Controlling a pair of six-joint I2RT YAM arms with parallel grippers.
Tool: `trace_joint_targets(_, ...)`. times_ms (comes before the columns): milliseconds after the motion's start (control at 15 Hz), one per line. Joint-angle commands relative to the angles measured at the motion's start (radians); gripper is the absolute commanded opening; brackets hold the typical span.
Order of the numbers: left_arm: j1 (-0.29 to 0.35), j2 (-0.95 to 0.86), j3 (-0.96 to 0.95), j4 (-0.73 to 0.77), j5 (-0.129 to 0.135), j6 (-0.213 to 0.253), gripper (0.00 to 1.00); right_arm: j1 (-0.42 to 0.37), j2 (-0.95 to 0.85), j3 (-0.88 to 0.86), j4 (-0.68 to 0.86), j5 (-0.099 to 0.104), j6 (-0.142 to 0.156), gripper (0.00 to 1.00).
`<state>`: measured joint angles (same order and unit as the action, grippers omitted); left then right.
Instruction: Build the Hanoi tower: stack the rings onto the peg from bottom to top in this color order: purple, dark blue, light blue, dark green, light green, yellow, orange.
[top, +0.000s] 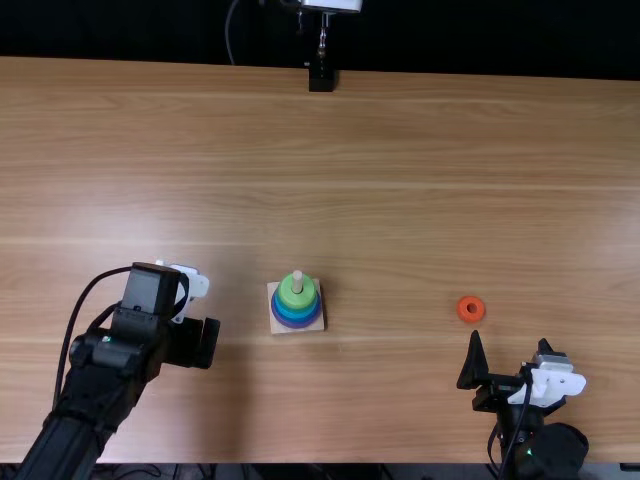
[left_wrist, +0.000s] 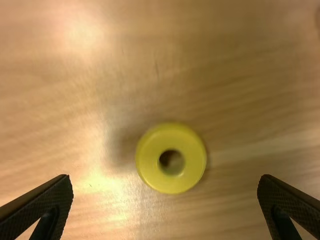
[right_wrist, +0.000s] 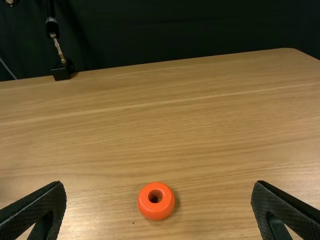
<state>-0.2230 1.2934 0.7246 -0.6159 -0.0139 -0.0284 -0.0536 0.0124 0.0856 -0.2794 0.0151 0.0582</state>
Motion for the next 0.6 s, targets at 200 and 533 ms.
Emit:
trace_joint_targets(200,-0.042,0.112,0.082,-0.017,-0.032,0.014,1.00,-0.006,-0.012,-0.072,-0.077,0.013,0.003,1.00)
trace_joint_targets(533,-0.064,0.173,0.113,-0.023,-0.038,0.014,1.00,-0.006,-0.012,-0.072,-0.079,0.013,0.003,1.00)
